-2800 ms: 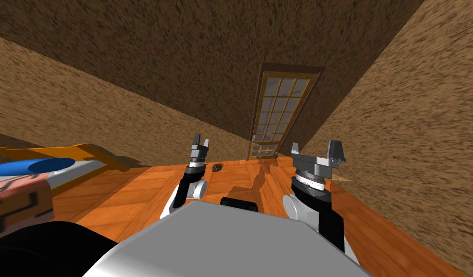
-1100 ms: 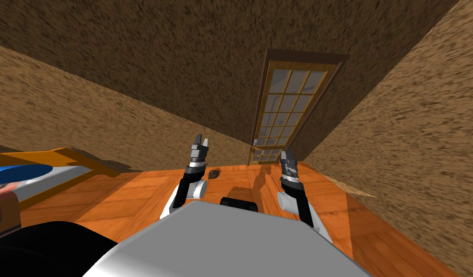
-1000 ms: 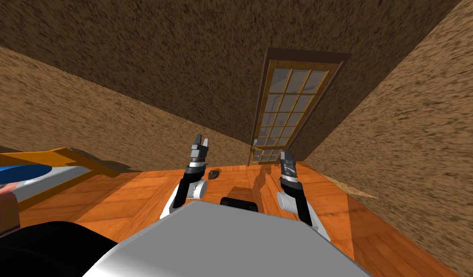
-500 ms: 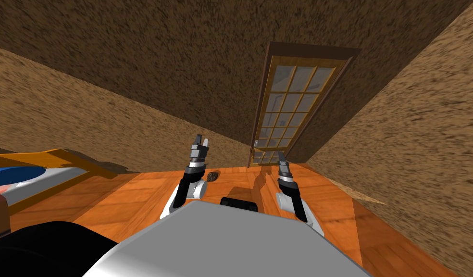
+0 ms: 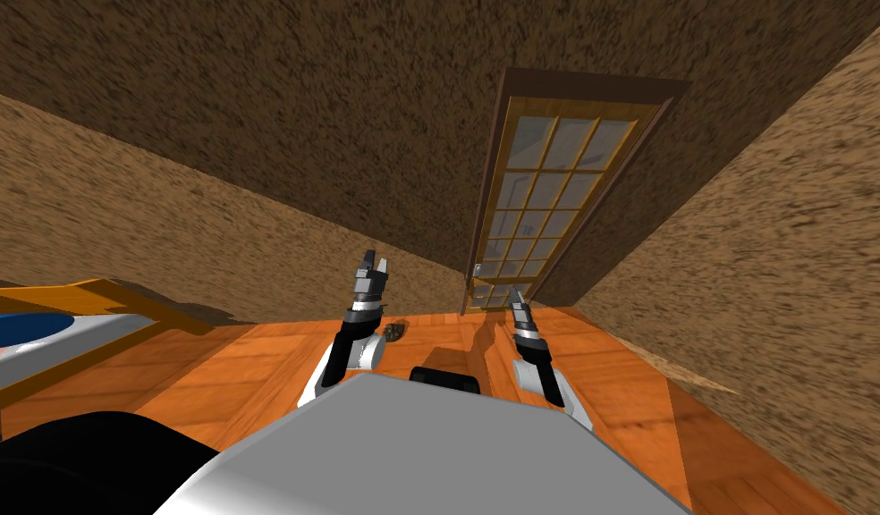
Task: Pull the door open
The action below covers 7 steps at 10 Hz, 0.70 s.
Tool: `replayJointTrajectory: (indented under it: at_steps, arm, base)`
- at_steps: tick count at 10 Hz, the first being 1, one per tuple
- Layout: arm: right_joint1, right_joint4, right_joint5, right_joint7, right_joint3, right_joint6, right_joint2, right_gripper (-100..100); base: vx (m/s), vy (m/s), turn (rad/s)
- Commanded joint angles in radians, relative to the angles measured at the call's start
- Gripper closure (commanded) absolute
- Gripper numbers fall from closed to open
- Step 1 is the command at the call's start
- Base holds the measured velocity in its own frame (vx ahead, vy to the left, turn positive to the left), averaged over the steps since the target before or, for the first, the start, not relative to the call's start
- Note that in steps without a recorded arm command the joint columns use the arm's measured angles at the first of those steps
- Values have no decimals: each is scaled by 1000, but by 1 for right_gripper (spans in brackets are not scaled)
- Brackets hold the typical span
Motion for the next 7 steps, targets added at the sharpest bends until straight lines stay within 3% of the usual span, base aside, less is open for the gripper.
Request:
replayJointTrajectory:
  at_steps: [1,2,6,7]
  arm:
    - [-14,50,16,40,-5,-12,-4,-100]
    - [-14,58,16,40,-5,-12,-4,-100]
    - [-53,183,54,130,-19,-41,-16,-100]
    - [-53,188,54,130,-19,-41,-16,-100]
  base:
    - [93,-13,14]
    - [68,-3,5]
    - [85,-9,12]
    - [69,-25,6]
